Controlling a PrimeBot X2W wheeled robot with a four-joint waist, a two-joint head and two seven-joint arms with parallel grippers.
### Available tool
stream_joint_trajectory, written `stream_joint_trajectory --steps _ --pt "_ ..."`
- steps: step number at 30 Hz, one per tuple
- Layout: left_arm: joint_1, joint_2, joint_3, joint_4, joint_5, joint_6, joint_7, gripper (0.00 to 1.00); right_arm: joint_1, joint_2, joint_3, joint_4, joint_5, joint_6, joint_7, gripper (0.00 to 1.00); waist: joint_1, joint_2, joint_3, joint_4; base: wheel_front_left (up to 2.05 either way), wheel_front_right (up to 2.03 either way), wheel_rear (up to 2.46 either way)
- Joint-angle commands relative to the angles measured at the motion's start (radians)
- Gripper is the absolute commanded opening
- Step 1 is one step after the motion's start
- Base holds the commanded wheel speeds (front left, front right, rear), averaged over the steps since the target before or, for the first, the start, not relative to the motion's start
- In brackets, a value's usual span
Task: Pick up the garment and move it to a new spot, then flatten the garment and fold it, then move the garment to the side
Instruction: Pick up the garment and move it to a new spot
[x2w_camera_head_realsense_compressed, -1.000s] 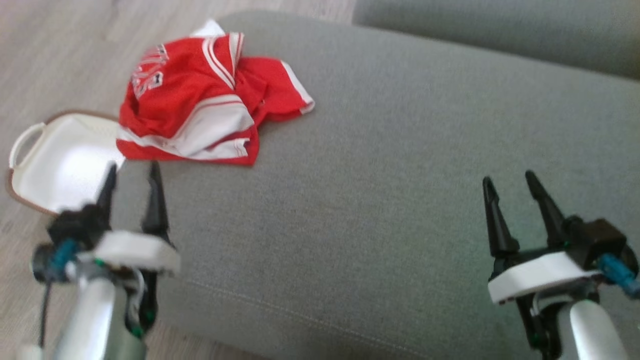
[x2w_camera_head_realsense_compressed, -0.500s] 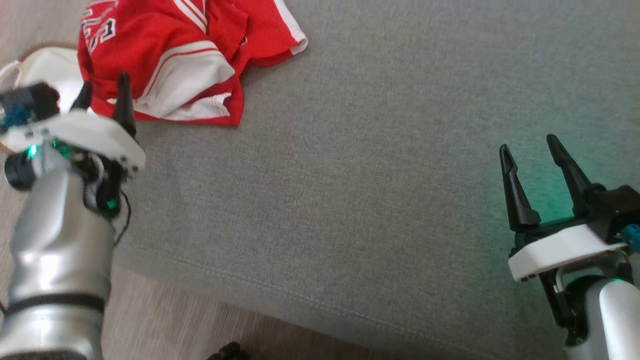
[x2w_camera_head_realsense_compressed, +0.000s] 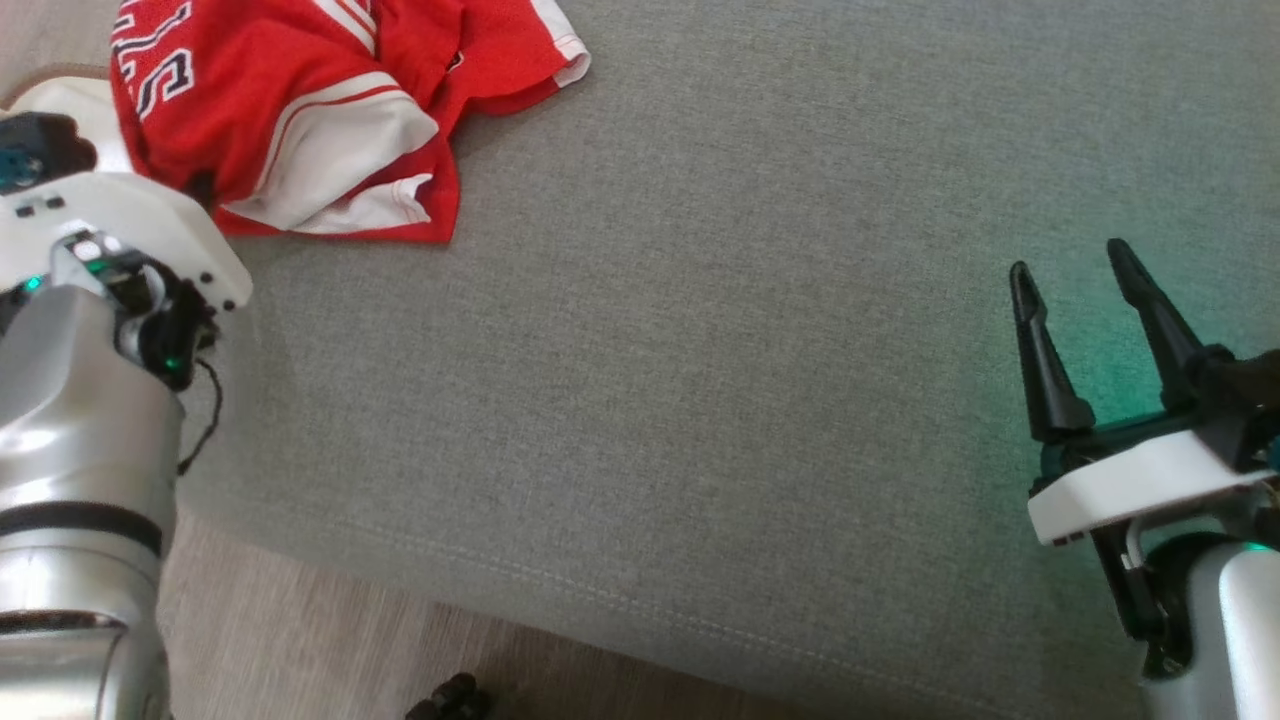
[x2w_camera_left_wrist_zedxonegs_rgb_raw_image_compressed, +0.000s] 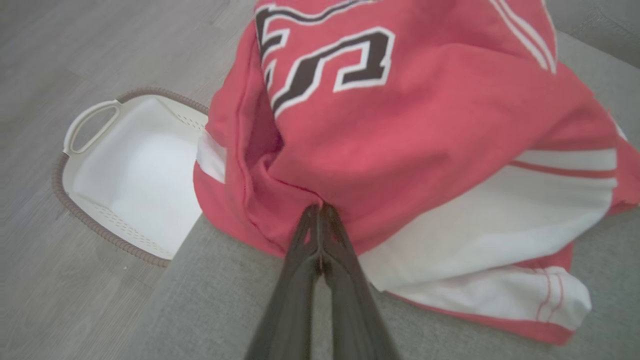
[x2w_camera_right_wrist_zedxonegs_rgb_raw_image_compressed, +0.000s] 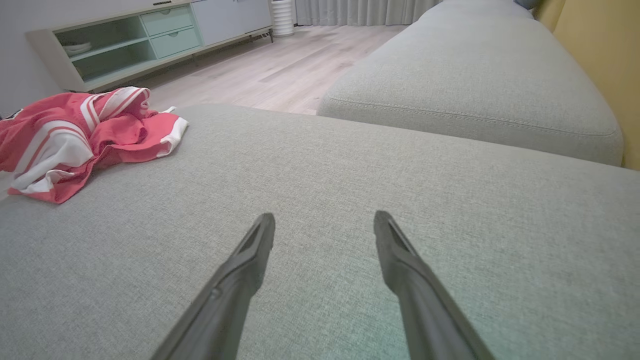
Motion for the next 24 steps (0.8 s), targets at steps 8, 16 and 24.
stream_joint_trajectory --steps 8,16,24 --pt "-0.076 0.119 -0.031 -0.024 0.068 0.026 -0.204 0.00 -0.017 0.011 -0.004 -0.047 0.018 0.004 -0.004 1.00 -0.0001 0.0000 -0.021 -0.005 0.00 0.00 0.00" --pt "-0.101 0.161 -0.052 -0.156 0.121 0.069 -0.340 0.00 -0.012 0.029 -0.011 -0.041 0.026 0.004 -0.028 1.00 -0.0001 0.0000 -0.096 -0.003 0.00 0.00 0.00" --pt "-0.024 0.175 -0.047 -0.481 0.154 0.098 -0.345 0.00 0.002 0.057 -0.004 -0.012 0.049 0.004 -0.066 1.00 -0.0001 0.0000 -0.213 -0.051 0.00 0.00 0.00"
